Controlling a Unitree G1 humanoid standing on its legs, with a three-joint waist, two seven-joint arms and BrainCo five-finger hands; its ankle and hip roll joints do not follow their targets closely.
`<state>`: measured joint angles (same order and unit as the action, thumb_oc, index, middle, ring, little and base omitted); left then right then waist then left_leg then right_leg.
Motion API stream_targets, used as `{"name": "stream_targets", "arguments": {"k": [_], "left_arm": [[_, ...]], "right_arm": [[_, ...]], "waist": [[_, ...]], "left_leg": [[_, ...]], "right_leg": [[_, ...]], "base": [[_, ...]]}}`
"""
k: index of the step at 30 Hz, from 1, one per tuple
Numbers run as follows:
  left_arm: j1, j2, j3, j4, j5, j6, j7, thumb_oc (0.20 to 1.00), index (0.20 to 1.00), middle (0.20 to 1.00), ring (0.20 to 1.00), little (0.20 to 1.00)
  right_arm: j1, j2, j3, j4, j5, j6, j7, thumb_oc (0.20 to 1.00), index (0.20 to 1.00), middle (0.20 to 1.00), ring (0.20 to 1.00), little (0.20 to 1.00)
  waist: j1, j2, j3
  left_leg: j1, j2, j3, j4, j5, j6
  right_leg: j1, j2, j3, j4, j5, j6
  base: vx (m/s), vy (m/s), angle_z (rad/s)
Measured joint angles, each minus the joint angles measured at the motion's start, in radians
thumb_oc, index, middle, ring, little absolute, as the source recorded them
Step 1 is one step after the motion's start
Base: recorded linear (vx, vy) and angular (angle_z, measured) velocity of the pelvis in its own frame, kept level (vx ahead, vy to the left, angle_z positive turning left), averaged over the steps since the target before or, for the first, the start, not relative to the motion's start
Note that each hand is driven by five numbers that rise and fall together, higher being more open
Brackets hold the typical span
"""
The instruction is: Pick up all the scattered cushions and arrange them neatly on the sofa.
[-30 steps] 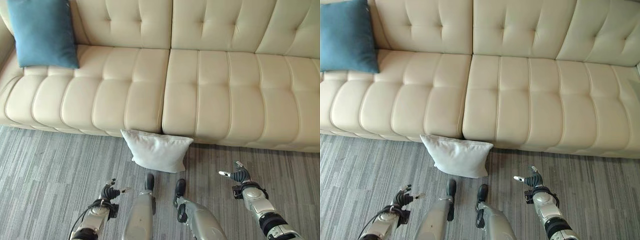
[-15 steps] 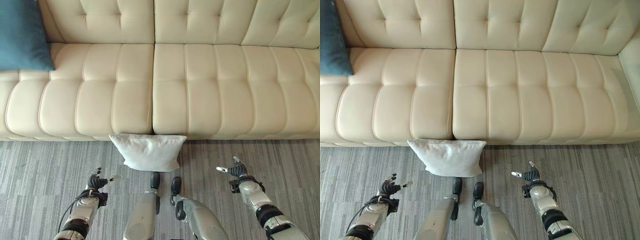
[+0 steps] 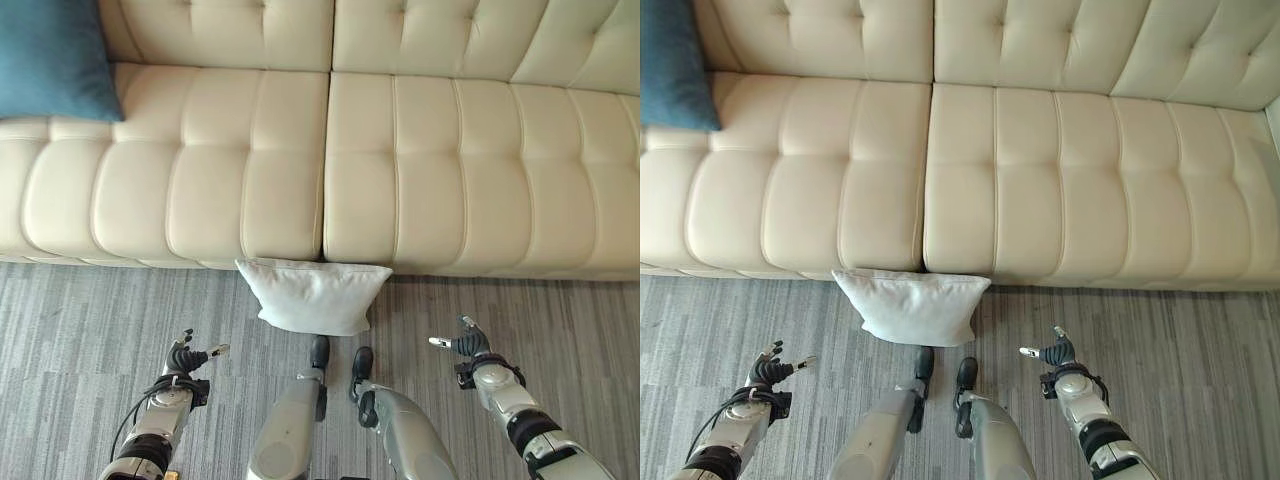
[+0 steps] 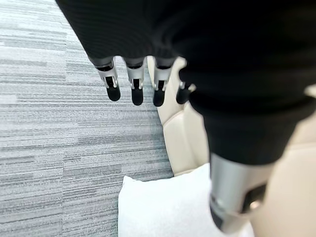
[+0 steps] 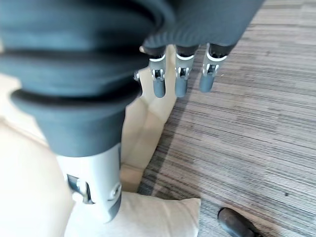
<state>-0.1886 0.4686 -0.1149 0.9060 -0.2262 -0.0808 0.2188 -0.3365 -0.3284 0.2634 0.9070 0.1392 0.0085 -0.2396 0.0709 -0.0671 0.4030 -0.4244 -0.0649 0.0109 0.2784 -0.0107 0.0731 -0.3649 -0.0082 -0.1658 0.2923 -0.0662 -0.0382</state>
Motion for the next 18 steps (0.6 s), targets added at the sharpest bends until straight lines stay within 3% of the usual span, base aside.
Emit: {"name": "stream_targets", "arguments": {"k": [1, 5, 7, 11, 13, 14, 15, 16, 17, 18], "left_arm": [[-0.047, 0.005, 0.000, 0.010, -0.018, 0.000, 0.004, 1.000, 1.000, 1.000, 1.000, 1.000], [-0.206, 0.050, -0.002, 0.066, -0.070, -0.002, 0.033, 1.000, 1.000, 1.000, 1.000, 1.000], [-0.285, 0.086, 0.002, 0.087, -0.082, -0.001, 0.053, 1.000, 1.000, 1.000, 1.000, 1.000], [-0.475, 0.140, -0.035, 0.121, -0.125, -0.003, 0.092, 1.000, 1.000, 1.000, 1.000, 1.000], [-0.689, 0.170, -0.131, 0.133, -0.148, -0.003, 0.114, 1.000, 1.000, 1.000, 1.000, 1.000], [-0.760, 0.170, -0.194, 0.127, -0.149, 0.001, 0.125, 1.000, 1.000, 1.000, 1.000, 1.000], [-0.866, 0.161, -0.294, 0.125, -0.156, 0.010, 0.147, 1.000, 1.000, 1.000, 1.000, 1.000], [-1.079, 0.133, -0.397, 0.149, -0.165, 0.022, 0.175, 1.000, 1.000, 1.000, 1.000, 1.000], [-1.191, 0.101, -0.413, 0.193, -0.187, 0.042, 0.216, 1.000, 1.000, 1.000, 1.000, 1.000], [-1.162, 0.094, -0.431, 0.190, -0.186, 0.036, 0.216, 0.200, 0.200, 0.200, 0.200, 0.200]], "right_arm": [[-0.045, 0.003, 0.000, 0.016, 0.002, 0.000, -0.001, 1.000, 1.000, 1.000, 1.000, 1.000], [-0.207, 0.002, 0.002, 0.054, 0.061, -0.001, -0.026, 1.000, 1.000, 1.000, 1.000, 1.000], [-0.300, -0.005, 0.005, 0.072, 0.080, 0.001, -0.040, 1.000, 1.000, 1.000, 1.000, 1.000], [-0.482, -0.030, 0.079, 0.098, 0.127, 0.001, -0.083, 1.000, 1.000, 1.000, 1.000, 1.000], [-0.684, 0.007, 0.100, 0.098, 0.217, -0.002, -0.114, 1.000, 1.000, 1.000, 1.000, 1.000], [-0.746, 0.037, 0.127, 0.095, 0.252, -0.003, -0.132, 1.000, 1.000, 1.000, 1.000, 1.000], [-0.831, 0.070, 0.151, 0.083, 0.309, -0.009, -0.165, 1.000, 1.000, 1.000, 1.000, 1.000], [-0.970, 0.120, 0.160, 0.075, 0.377, -0.032, -0.202, 1.000, 1.000, 1.000, 1.000, 1.000], [-1.033, 0.162, 0.154, 0.077, 0.424, -0.063, -0.250, 0.325, 0.325, 0.325, 0.325, 0.325], [-0.997, 0.159, 0.154, 0.069, 0.439, -0.094, -0.256, 0.200, 0.200, 0.200, 0.200, 0.200]], "waist": [[0.001, 0.000, 0.034], [-0.004, 0.001, 0.118], [-0.004, 0.000, 0.178], [-0.025, 0.001, 0.181], [-0.043, 0.004, 0.187], [-0.051, 0.004, 0.187], [-0.051, 0.011, 0.184], [-0.042, 0.023, 0.189], [-0.025, 0.027, 0.192], [-0.009, 0.027, 0.192]], "left_leg": [[-0.041, 0.002, 0.001, 0.052, -0.034, 0.010], [-0.222, 0.004, 0.016, 0.195, -0.063, 0.021], [-0.290, 0.007, 0.026, 0.251, -0.056, 0.022], [-0.520, 0.008, 0.030, 0.375, -0.078, 0.003], [-0.756, 0.009, 0.038, 0.537, -0.098, 0.008], [-0.816, 0.006, 0.054, 0.586, -0.107, 0.005], [-0.893, -0.001, 0.063, 0.622, -0.117, 0.020], [-1.001, -0.005, 0.073, 0.653, -0.116, 0.019], [-1.071, -0.002, 0.073, 0.672, -0.105, 0.002], [-1.071, -0.003, 0.066, 0.671, -0.102, -0.002]], "right_leg": [[-0.049, -0.006, 0.001, 0.068, -0.034, 0.000], [-0.242, -0.036, -0.003, 0.250, -0.101, -0.009], [-0.304, -0.054, -0.015, 0.296, -0.080, -0.001], [-0.536, -0.071, -0.014, 0.442, -0.099, -0.026], [-0.773, -0.092, -0.013, 0.615, -0.136, -0.053], [-0.841, -0.110, -0.005, 0.683, -0.153, -0.055], [-0.929, -0.130, 0.004, 0.745, -0.171, -0.053], [-1.045, -0.155, 0.001, 0.800, -0.184, -0.054], [-1.113, -0.156, -0.004, 0.821, -0.178, -0.074], [-1.113, -0.158, -0.011, 0.826, -0.185, -0.080]], "base": [[-0.03, 0.067, 0.00], [-0.13, 0.031, -0.04], [-0.14, 0.035, -0.07], [-0.11, 0.035, 0.02], [-0.02, 0.050, 0.12], [0.00, 0.018, 0.18], [0.01, -0.024, 0.38], [0.02, -0.043, 0.45], [0.02, -0.037, 0.42], [0.01, -0.038, 0.28]]}}
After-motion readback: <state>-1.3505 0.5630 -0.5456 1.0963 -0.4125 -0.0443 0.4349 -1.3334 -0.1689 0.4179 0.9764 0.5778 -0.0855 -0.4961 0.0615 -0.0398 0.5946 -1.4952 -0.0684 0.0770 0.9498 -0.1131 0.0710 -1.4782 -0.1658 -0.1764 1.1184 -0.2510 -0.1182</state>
